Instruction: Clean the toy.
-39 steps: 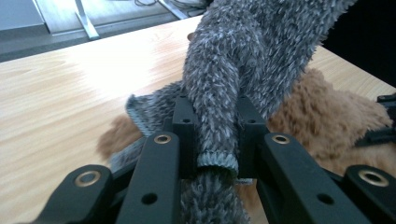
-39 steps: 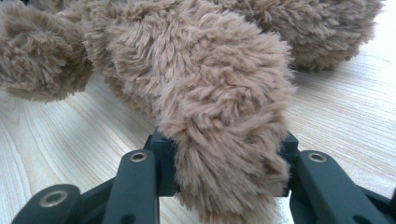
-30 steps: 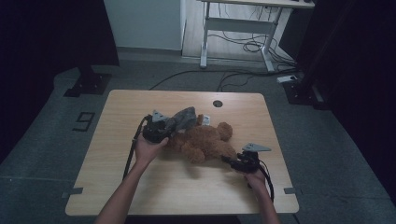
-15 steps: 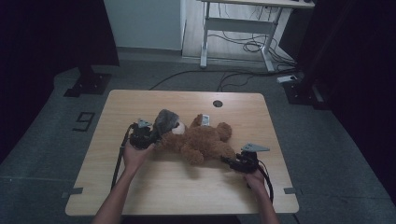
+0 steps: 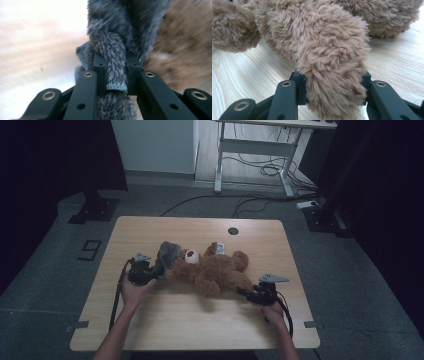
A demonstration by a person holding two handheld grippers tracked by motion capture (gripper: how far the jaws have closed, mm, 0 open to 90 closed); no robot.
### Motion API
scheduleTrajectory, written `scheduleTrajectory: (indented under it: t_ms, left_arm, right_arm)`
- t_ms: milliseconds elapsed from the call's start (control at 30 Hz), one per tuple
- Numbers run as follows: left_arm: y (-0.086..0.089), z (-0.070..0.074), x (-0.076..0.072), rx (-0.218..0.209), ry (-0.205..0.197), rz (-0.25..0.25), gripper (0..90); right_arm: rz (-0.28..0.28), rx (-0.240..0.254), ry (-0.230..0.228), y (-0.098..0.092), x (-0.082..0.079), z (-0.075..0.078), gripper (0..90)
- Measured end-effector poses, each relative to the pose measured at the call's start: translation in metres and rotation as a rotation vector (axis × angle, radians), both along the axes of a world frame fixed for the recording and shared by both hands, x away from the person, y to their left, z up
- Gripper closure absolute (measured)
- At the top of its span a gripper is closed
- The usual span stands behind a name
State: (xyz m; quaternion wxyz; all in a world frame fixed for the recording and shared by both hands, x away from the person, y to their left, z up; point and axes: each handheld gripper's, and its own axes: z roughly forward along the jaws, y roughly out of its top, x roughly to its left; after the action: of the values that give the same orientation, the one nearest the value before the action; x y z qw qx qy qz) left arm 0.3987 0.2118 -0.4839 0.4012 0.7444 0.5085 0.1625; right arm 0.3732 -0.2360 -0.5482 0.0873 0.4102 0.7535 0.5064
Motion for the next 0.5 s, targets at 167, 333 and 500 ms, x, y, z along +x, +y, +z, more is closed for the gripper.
scheduleTrajectory:
  t_ms: [167, 333, 500]
  left_arm:
    - [-0.016, 0.042, -0.011, -0.01, -0.126, -0.066, 75.4]
    - [-0.051, 0.069, -0.011, 0.002, -0.203, -0.145, 75.3]
    - [-0.081, 0.071, 0.012, 0.082, -0.182, -0.158, 75.2]
  right_arm:
    - [0.0, 0.004, 0.001, 0.0, 0.0, 0.0, 58.4]
    - [0.001, 0.005, 0.002, 0.0, 0.0, -0.001, 58.4]
    - [0.001, 0.006, 0.004, 0.0, 0.0, 0.0, 58.4]
